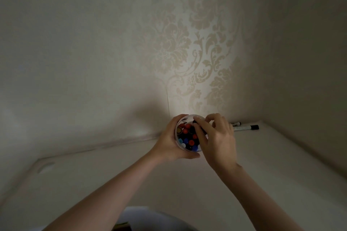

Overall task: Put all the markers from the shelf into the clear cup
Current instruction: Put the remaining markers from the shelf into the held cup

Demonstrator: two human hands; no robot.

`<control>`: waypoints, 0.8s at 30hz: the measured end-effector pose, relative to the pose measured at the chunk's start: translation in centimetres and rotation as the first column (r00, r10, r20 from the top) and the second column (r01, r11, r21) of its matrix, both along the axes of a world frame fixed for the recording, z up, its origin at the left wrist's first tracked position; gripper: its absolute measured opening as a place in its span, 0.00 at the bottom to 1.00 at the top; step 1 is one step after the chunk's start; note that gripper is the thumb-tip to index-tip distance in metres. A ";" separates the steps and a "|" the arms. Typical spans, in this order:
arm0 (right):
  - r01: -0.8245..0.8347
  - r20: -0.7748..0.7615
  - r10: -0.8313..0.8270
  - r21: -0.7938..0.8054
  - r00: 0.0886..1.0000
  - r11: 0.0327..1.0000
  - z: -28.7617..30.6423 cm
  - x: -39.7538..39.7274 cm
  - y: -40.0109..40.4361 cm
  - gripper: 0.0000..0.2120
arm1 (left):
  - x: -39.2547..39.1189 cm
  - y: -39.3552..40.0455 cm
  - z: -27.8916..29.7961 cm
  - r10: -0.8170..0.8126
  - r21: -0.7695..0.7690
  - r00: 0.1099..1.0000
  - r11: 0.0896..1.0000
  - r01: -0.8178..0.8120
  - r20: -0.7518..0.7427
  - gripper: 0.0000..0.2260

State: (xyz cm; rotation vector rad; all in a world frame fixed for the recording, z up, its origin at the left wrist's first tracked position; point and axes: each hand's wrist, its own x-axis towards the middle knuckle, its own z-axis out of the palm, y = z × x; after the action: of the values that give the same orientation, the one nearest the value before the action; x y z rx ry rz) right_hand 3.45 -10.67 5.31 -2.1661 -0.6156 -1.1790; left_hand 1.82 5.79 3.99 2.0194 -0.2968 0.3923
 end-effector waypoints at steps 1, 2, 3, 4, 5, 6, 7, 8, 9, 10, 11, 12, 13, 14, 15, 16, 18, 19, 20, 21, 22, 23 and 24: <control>0.003 -0.022 -0.004 -0.054 1.000 0.999 -0.1 -0.2 -0.2 0.13 | 0.0 0.0 0.1 -0.003 -0.005 1.000 1.000 0.003 -0.003 0.46; 0.004 -0.045 -0.009 -0.112 0.999 0.994 0.0 -0.4 -0.6 0.15 | 0.0 0.1 0.1 -0.006 -0.009 1.000 1.000 0.006 -0.005 0.45; -0.002 -0.055 -0.007 -0.158 0.998 0.987 0.1 -0.5 -1.1 0.18 | 0.1 0.2 0.2 -0.006 -0.010 1.000 1.000 0.006 -0.007 0.45; -0.024 -0.057 0.014 -0.171 0.998 0.985 0.2 -0.5 -1.7 0.19 | 0.2 0.2 0.2 -0.004 -0.010 1.000 1.000 0.004 -0.010 0.45; -0.060 -0.066 0.052 -0.140 0.996 0.988 0.3 -0.4 -2.4 0.20 | 0.3 0.3 0.2 -0.002 -0.013 1.000 1.000 0.002 -0.015 0.46; -0.102 -0.086 0.096 -0.065 0.992 0.993 0.3 0.0 -3.3 0.19 | 0.5 0.4 0.2 0.000 -0.015 1.000 1.000 0.000 -0.023 0.46; -0.137 -0.108 0.141 0.042 0.984 0.990 0.2 0.8 -4.2 0.18 | 0.6 0.5 0.2 0.001 -0.012 1.000 1.000 -0.001 -0.029 0.46; -0.154 -0.134 0.175 0.157 0.975 0.976 -0.3 2.2 -5.3 0.16 | 0.8 0.6 0.2 0.001 -0.003 0.999 1.000 -0.001 -0.032 0.46; -0.133 -0.176 0.180 0.248 0.968 0.960 -1.0 3.9 -6.5 0.15 | 1.0 0.6 0.3 0.003 0.004 0.999 1.000 -0.003 -0.032 0.46; -0.072 -0.259 0.153 0.298 0.954 0.952 -1.9 5.8 -7.7 0.15 | 1.2 0.7 0.3 0.009 0.005 0.999 1.000 -0.009 -0.033 0.46; 0.008 -0.381 0.112 0.300 0.918 0.954 -3.0 7.8 -8.9 0.17 | 1.3 0.7 0.4 0.019 0.004 0.999 1.000 -0.019 -0.035 0.46; 0.081 -0.516 0.072 0.267 0.854 0.960 -4.2 9.7 -10.0 0.21 | 1.5 0.7 0.5 0.029 0.001 0.999 1.000 -0.029 -0.036 0.46; 0.130 -0.625 0.035 0.216 0.780 0.968 -5.3 11.3 -11.0 0.25 | 1.8 0.7 0.6 0.034 0.000 0.999 0.999 -0.034 -0.035 0.46; 0.150 -0.688 0.004 0.164 0.726 0.975 -6.2 12.7 -11.7 0.28 | 2.1 0.6 0.7 0.034 0.002 0.999 0.999 -0.034 -0.033 0.46; 0.142 -0.711 -0.014 0.121 0.703 0.982 -6.8 13.9 -12.2 0.30 | 2.4 0.5 0.7 0.032 0.008 0.999 0.999 -0.031 -0.029 0.46; 0.120 -0.716 -0.016 0.095 0.698 0.988 -7.3 15.0 -12.5 0.31 | 2.6 0.3 0.7 0.029 0.015 0.999 0.999 -0.029 -0.025 0.46; 0.087 -0.736 -0.018 0.055 0.676 0.995 -7.5 16.6 -12.8 0.32 | 2.9 0.1 0.6 0.028 0.035 0.999 0.999 -0.027 -0.019 0.46; 0.080 -0.761 -0.035 0.023 0.648 0.997 -7.7 17.2 -13.0 0.31 | 3.0 0.0 0.5 0.031 0.047 0.999 0.998 -0.030 -0.020 0.46; 0.082 -0.791 -0.091 -0.051 0.605 0.995 -7.9 17.6 -13.2 0.30 | 3.1 0.0 0.4 0.031 0.055 0.999 0.998 -0.030 -0.025 0.46; 0.084 -0.801 -0.185 -0.168 0.569 0.982 -8.3 17.8 -13.5 0.29 | 3.2 -0.1 0.4 0.028 0.062 0.999 0.998 -0.026 -0.030 0.46; 0.087 -0.787 -0.275 -0.274 0.552 0.958 -8.6 17.9 -13.8 0.28 | 3.3 -0.1 0.5 0.024 0.069 0.999 0.997 -0.022 -0.035 0.45; 0.102 -0.756 -0.329 -0.331 0.566 0.938 -8.5 17.7 -14.1 0.27 | 3.4 -0.2 0.6 0.021 0.076 0.999 0.997 -0.018 -0.035 0.45; 0.133 -0.718 -0.343 -0.334 0.605 0.933 -8.7 17.6 -14.4 0.25 | 3.6 -0.2 0.7 0.018 0.078 0.999 0.997 -0.015 -0.033 0.45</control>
State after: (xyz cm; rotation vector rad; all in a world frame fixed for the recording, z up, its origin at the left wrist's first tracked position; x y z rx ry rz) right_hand 21.05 -25.10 -3.41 -2.7339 -0.0723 -0.1659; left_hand 5.39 5.60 4.72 2.1042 -0.2784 0.3617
